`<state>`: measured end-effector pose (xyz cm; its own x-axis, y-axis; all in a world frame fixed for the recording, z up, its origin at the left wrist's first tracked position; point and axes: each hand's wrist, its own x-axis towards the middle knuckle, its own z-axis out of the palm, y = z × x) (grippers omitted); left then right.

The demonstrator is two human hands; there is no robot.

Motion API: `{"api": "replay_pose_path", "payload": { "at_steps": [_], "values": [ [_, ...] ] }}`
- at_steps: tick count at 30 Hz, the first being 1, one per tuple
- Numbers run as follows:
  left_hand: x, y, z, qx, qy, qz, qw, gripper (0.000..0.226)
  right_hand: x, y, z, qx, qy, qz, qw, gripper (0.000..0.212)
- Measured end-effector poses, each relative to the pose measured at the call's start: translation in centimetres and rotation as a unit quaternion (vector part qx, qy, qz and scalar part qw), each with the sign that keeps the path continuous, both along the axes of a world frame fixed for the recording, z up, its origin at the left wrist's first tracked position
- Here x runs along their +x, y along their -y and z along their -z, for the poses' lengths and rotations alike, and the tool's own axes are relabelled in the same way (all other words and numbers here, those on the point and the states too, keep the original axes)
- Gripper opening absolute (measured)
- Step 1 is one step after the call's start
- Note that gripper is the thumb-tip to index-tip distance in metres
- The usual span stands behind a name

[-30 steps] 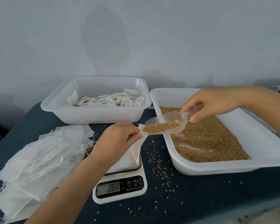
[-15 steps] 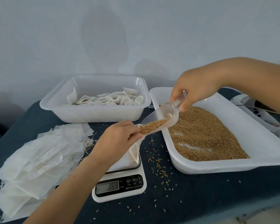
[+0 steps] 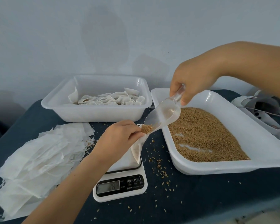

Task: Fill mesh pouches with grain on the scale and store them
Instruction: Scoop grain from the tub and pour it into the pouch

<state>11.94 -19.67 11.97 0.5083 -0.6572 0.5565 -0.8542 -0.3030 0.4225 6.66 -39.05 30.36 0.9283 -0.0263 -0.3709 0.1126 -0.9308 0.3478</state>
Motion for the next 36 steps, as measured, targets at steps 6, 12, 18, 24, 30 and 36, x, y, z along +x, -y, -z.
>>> {"api": "replay_pose_path", "payload": {
  "at_steps": [6,12,18,24,30,36],
  "values": [
    [-0.1,0.0,0.0,-0.005,-0.002,-0.008,1.0,0.011,-0.1,-0.3,-0.6,-0.017,-0.003,-0.006,1.0,0.036],
    [-0.1,0.0,0.1,-0.006,0.0,-0.013,1.0,0.012,-0.1,-0.2,-0.6,-0.024,0.001,-0.002,1.0,0.037],
    [-0.2,-0.1,0.1,-0.01,-0.001,-0.015,1.0,0.012,-0.8,1.8,-0.6,0.06,0.04,0.038,0.997,0.039],
    [-0.1,-0.4,0.4,-0.012,0.001,-0.021,1.0,0.01,-3.4,8.1,2.5,0.244,0.08,0.131,0.958,0.031],
    [0.1,-0.8,0.6,-0.005,0.001,-0.022,1.0,0.005,-7.0,15.0,11.2,0.333,0.136,0.312,0.88,0.021],
    [0.0,-1.1,0.4,0.012,-0.002,-0.032,0.999,0.003,-7.3,18.0,17.8,0.246,0.095,0.377,0.888,0.018]
  ]
}}
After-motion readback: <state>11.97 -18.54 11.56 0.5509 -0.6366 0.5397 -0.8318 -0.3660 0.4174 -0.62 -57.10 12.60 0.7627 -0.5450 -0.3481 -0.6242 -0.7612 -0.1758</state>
